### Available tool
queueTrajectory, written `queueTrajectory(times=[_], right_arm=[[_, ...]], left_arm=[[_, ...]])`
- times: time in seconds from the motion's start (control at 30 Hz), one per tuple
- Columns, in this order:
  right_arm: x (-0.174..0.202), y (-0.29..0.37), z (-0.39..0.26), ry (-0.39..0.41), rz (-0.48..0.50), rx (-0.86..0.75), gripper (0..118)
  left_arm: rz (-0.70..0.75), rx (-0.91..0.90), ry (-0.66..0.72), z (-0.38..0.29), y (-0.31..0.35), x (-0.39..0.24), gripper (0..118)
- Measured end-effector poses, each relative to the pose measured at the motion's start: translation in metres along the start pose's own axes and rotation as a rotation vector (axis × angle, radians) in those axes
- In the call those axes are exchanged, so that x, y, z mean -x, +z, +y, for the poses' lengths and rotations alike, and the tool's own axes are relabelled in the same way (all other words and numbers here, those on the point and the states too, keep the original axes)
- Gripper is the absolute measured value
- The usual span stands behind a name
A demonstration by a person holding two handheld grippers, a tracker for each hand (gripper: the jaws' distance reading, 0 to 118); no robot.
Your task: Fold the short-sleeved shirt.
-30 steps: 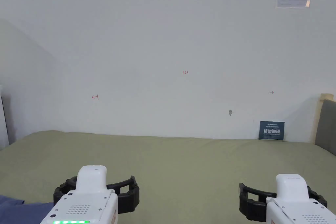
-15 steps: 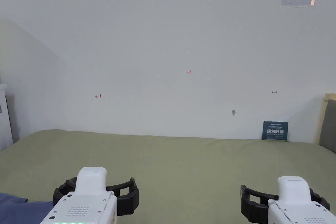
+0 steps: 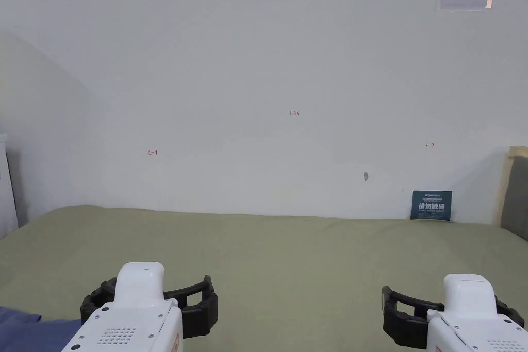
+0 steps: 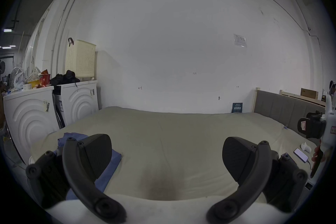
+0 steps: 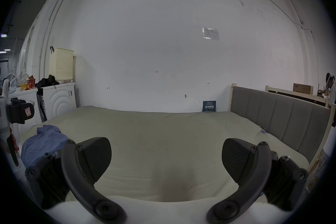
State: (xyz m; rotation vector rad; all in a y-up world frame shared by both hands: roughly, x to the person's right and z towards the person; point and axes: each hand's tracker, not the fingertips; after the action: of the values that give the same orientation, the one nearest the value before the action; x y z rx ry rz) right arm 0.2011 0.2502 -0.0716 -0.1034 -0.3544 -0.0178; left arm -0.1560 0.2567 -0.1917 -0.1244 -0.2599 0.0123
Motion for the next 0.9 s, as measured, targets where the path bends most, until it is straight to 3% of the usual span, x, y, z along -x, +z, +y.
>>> queueTrajectory(times=[0.3,0.57,0.6,0.63,0.67,0.7,0.77,0.8,0.9], right_arm=[[-0.003,-0.001,0.000,-0.008,0.008,0.020,118],[0.001,0.000,0.004,0.033,-0.013,0.026,116],[0.001,0.000,0.004,0.034,-0.015,0.029,108],[0.001,0.001,0.003,0.036,-0.023,0.040,86],[0.001,0.002,0.004,0.032,-0.019,0.052,27],[0.001,0.004,0.003,0.029,-0.012,0.058,0],[0.003,0.001,0.000,0.052,-0.037,0.088,0],[0.003,0.005,0.000,0.061,-0.100,0.054,0],[0.003,0.007,-0.001,0.026,-0.016,0.126,0]], left_arm=[[0.021,-0.001,-0.002,-0.001,-0.001,-0.001,118],[0.025,0.031,-0.003,0.009,-0.007,-0.002,118],[0.032,0.043,-0.011,0.009,-0.007,-0.002,113],[0.039,0.063,-0.022,0.008,-0.008,-0.003,98],[0.024,0.068,-0.023,0.008,-0.007,-0.003,48],[0.017,0.069,-0.028,0.005,-0.006,-0.004,2],[0.067,0.063,-0.061,-0.001,-0.005,-0.008,1],[0.107,0.065,-0.067,-0.005,-0.005,-0.009,1],[0.048,0.099,-0.006,-0.009,-0.002,-0.002,1]])
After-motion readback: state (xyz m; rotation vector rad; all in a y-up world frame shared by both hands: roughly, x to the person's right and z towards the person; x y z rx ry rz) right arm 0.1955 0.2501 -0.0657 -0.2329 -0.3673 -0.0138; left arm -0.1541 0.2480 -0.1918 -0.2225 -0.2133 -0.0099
